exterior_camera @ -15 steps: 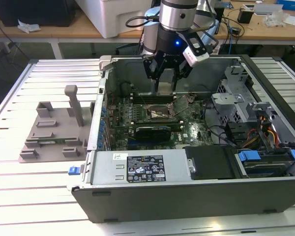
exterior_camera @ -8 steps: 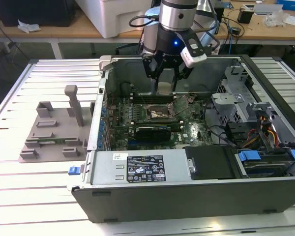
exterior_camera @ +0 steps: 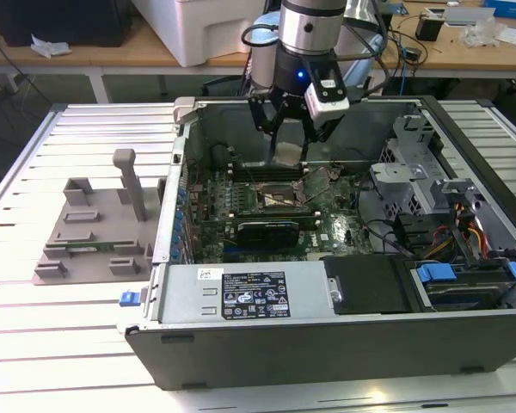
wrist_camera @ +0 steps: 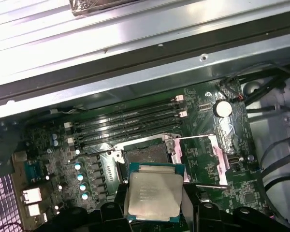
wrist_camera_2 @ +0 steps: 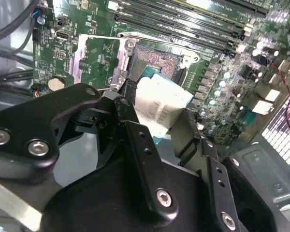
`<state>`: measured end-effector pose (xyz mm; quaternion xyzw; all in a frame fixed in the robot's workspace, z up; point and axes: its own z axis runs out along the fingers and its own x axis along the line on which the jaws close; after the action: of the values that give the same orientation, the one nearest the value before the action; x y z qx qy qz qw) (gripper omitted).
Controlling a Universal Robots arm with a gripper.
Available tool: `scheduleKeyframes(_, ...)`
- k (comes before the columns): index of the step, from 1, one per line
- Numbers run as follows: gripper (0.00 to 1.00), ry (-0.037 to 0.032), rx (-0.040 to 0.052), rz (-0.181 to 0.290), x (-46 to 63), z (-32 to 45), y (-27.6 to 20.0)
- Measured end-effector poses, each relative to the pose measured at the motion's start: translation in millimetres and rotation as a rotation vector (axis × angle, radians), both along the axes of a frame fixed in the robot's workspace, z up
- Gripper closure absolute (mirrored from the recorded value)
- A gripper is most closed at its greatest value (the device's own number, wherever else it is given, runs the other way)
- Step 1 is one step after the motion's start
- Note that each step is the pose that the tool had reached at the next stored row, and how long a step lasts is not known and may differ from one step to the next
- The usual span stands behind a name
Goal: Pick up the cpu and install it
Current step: 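Place the cpu into insertion slot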
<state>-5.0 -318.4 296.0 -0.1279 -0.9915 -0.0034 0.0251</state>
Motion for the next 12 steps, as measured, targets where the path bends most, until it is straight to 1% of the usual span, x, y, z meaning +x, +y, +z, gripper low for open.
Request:
scheduleKeyframes(5,0.47,0.0,0.0,-0.068,0.0,0.0,0.0)
scheduleKeyframes(8,0.47,0.0,-0.001,-0.129,0.0,0.0,0.0)
scheduleKeyframes(10,0.47,-0.0001,-0.0016,-0.148,0.1,-0.1,0.0)
scheduleKeyframes(12,0.47,-0.0001,-0.0028,-0.201,0.0,0.0,0.0)
